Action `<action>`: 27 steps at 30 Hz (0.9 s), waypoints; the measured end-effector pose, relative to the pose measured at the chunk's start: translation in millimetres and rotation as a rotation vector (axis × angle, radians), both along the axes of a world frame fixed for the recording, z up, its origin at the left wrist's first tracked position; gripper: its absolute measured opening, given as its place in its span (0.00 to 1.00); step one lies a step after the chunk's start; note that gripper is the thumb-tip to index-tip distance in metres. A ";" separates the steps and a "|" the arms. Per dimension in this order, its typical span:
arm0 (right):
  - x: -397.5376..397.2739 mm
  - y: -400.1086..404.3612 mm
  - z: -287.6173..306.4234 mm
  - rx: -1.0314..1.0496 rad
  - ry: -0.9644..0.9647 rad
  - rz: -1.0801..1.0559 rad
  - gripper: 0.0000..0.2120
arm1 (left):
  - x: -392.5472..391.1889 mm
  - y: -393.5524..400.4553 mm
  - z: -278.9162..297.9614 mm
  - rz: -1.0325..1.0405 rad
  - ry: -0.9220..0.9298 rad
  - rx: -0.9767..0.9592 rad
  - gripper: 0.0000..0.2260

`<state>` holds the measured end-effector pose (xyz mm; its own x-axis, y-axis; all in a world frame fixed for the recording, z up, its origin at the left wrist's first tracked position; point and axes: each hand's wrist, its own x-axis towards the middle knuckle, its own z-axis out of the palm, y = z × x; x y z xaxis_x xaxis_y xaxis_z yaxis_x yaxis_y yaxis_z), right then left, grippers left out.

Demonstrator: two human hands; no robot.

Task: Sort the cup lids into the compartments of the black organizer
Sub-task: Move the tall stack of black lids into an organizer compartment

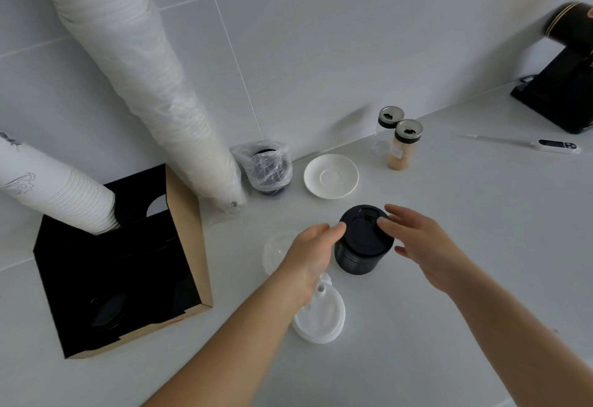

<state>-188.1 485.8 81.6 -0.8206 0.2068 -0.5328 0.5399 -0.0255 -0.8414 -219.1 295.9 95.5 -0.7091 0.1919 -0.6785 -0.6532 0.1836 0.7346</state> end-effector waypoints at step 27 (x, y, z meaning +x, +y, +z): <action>-14.0 39.9 -33.4 -0.200 -0.030 -0.039 0.11 | -29.0 45.8 -32.9 0.037 -0.225 -0.057 0.27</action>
